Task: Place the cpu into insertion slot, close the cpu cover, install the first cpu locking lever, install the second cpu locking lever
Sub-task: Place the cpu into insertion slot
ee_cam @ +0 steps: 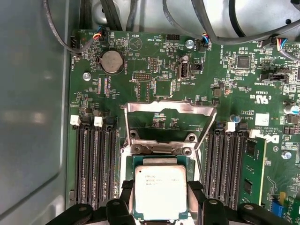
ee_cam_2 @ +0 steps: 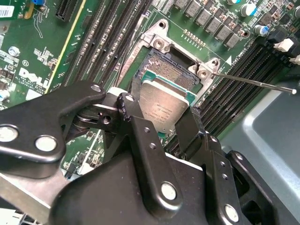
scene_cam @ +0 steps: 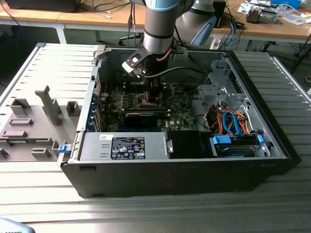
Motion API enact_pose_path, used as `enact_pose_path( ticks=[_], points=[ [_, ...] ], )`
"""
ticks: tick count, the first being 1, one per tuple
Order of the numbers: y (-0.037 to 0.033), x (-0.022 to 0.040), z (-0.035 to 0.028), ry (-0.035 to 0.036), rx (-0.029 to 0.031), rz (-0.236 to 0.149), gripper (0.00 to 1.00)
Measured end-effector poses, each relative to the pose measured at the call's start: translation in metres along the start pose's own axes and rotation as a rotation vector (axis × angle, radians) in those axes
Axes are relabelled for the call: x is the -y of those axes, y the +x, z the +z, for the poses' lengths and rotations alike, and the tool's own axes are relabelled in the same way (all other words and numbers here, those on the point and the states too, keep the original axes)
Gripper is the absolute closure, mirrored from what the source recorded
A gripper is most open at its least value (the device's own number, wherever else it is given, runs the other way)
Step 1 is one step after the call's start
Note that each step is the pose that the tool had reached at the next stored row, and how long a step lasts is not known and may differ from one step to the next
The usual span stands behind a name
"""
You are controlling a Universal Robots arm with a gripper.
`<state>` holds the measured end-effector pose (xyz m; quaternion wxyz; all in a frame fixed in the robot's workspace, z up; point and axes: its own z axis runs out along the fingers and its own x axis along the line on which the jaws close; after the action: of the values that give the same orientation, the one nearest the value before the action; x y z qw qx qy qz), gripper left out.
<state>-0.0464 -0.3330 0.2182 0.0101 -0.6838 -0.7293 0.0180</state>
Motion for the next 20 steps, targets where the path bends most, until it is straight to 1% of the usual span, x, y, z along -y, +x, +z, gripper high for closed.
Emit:
enact_pose_path(
  ticks=[2,3,4,7,10,12,20],
  points=[
    [0.0001,0.0004,0.0030,0.0001,0.0001,0.000,0.45],
    [0.0003,0.0031,0.0086,0.0002,0.0000,0.003,0.45],
    [0.0006,0.0065,0.0122,0.0003,-0.0006,0.022,0.45],
    [0.0007,0.0079,0.0145,0.0005,-0.0009,0.037,0.45],
    [0.0007,0.0079,0.0162,0.0006,-0.0016,0.059,0.45],
    [0.0007,0.0080,0.0167,0.0009,-0.0017,0.067,0.45],
    [0.0005,0.0074,0.0179,0.0009,-0.0018,0.070,0.45]
  ],
)
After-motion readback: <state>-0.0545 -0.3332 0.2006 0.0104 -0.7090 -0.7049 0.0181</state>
